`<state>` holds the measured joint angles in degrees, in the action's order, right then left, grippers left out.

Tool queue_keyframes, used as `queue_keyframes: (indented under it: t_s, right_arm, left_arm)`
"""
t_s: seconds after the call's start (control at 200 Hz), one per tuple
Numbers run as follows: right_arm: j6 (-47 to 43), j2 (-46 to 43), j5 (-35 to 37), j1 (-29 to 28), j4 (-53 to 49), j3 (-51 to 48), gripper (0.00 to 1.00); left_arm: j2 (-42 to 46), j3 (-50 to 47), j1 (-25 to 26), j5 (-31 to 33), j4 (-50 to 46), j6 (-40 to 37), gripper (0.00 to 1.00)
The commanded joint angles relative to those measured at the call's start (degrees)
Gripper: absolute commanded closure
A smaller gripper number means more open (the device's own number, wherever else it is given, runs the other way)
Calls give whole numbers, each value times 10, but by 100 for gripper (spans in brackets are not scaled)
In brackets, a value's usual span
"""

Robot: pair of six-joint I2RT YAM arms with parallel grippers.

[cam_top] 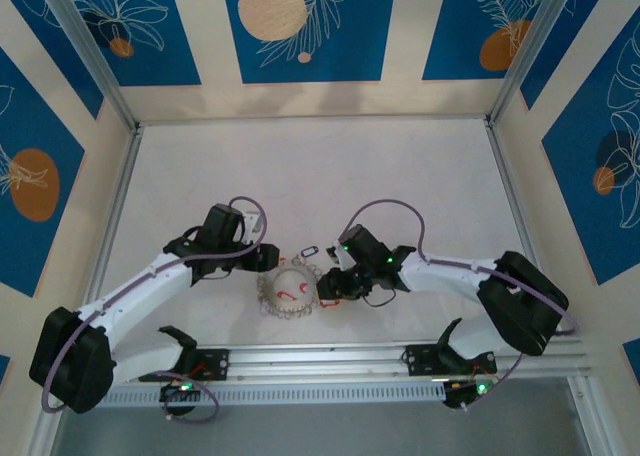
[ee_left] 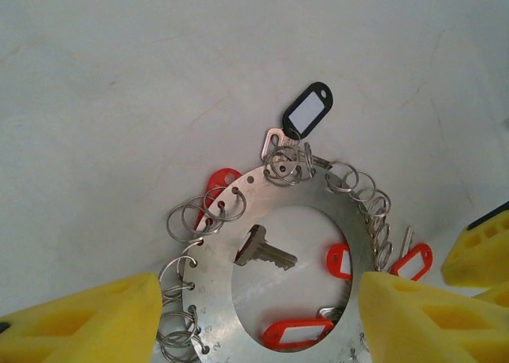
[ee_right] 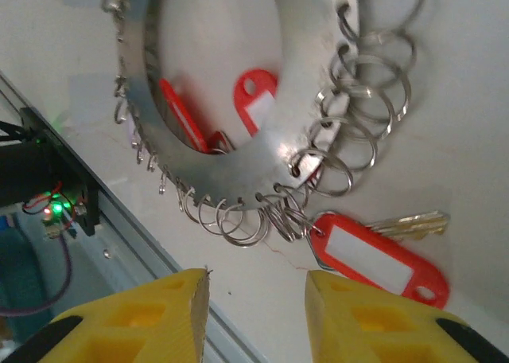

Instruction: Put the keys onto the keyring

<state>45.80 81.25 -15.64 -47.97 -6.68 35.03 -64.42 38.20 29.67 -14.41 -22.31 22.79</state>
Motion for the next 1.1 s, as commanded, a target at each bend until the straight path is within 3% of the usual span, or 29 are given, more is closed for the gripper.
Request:
queue_keyframes:
  t_s: [0.0, 0.43, 1.09]
  right_arm:
    - [94, 26, -58, 3, 77, -29, 64]
    - [92, 68, -46, 13, 127, -42, 81]
    - [86, 94, -66, 11, 169, -33, 81]
  left_arm:
    - [9, -2, 4, -6, 4, 19, 34]
    - [16, -7, 4, 2, -3, 20, 33]
    - [25, -27, 4, 11, 8, 22, 33]
